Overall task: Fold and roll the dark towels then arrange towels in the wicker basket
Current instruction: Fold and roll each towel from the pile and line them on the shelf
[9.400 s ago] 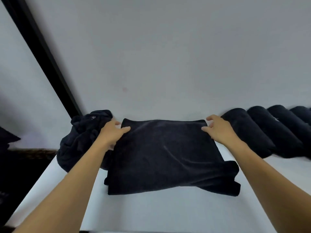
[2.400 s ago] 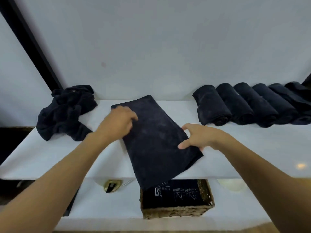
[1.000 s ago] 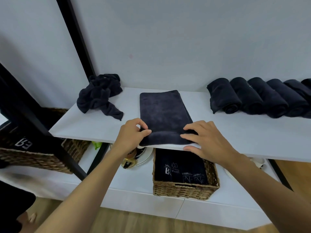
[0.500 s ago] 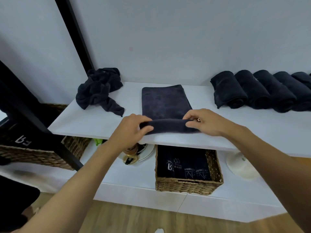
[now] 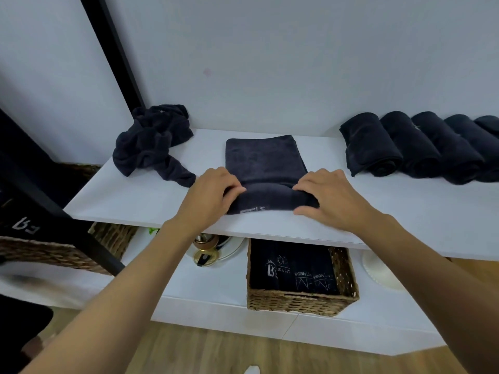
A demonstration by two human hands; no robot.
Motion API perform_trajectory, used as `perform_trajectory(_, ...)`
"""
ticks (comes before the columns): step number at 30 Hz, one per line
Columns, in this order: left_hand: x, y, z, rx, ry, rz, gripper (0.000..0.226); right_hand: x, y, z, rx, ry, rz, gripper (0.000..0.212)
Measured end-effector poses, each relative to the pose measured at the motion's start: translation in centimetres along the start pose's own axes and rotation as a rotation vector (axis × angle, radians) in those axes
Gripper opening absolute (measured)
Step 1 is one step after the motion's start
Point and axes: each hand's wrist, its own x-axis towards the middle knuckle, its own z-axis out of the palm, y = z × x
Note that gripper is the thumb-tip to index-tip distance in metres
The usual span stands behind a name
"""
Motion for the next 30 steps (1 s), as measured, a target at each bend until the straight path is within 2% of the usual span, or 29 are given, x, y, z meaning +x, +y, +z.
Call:
perform_trajectory(3, -1.0, -0.7, 0.2, 0.226, -0.014, 0.203, 0.049, 0.7, 0.0, -0.1, 0.064, -0.001, 0.024, 0.036)
perform_trajectory(5, -0.9, -1.0, 0.4, 0.261, -0.032, 0.229, 0.05, 1.3, 0.0, -0.5, 0.142, -0.058, 0.06, 0.033)
perform_trajectory(7, -0.2, -0.9, 0.0, 0.127, -0.053, 0.167, 0.042, 2.0, 0.4, -1.1, 0.257, -0.169, 0.115, 0.028)
perform_trajectory(10, 1.4, -1.0, -0.7, -0.143, -0.159, -0.03, 0.023, 2.9, 1.1, -1.9, 0.478, -0.292, 0.213, 0.021)
perform_trajectory(12, 2.5, -1.4, -1.0, -0.339, -0.244, -0.178, 0.016, 3.3, 1.2, -1.9, 0.639, -0.233, 0.29, 0.012)
perform_trajectory(14, 3.7, -1.9, -1.1, -0.442, -0.303, -0.26, 0.014, 3.6, 1.3, -1.7, 0.7, -0.167, 0.342, 0.009)
perform_trajectory(16, 4.9, -2.0, -1.1, -0.434, -0.35, -0.297, 0.014, 3.8, 1.3, -1.5, 0.65, -0.104, 0.329, 0.009)
perform_trajectory(18, 6.0, -2.0, -1.1, -0.462, -0.402, -0.349, 0.016, 4.0, 1.2, -1.3, 0.455, 0.006, 0.243, 0.005)
perform_trajectory(20, 6.7, -2.2, -1.1, -0.494, -0.422, -0.391, 0.016, 4.0, 0.7, -1.2, 0.202, 0.119, 0.11, 0.014)
perform_trajectory(22, 6.9, -2.3, -1.2, -0.484, -0.391, -0.394, 0.012, 3.6, 0.3, -0.7, 0.081, 0.137, 0.012, 0.027)
perform_trajectory(24, 7.0, -2.3, -0.9, -0.365, -0.318, -0.336, 0.01, 3.3, 0.3, 0.0, 0.015, 0.048, 0.019, 0.048)
perform_trajectory(25, 6.9, -2.2, -0.6, -0.258, -0.268, -0.295, 0.011, 3.3, 0.5, 0.4, -0.008, 0.019, 0.038, 0.051)
perform_trajectory(27, 6.3, -1.8, -0.2, -0.037, -0.127, -0.184, 0.018, 3.9, 0.7, 0.3, 0.024, 0.016, 0.078, 0.044)
perform_trajectory(30, 4.6, -1.6, 0.1, 0.172, 0.03, 0.171, 0.036, 5.2, 1.1, -0.5, 0.214, -0.03, 0.138, 0.029)
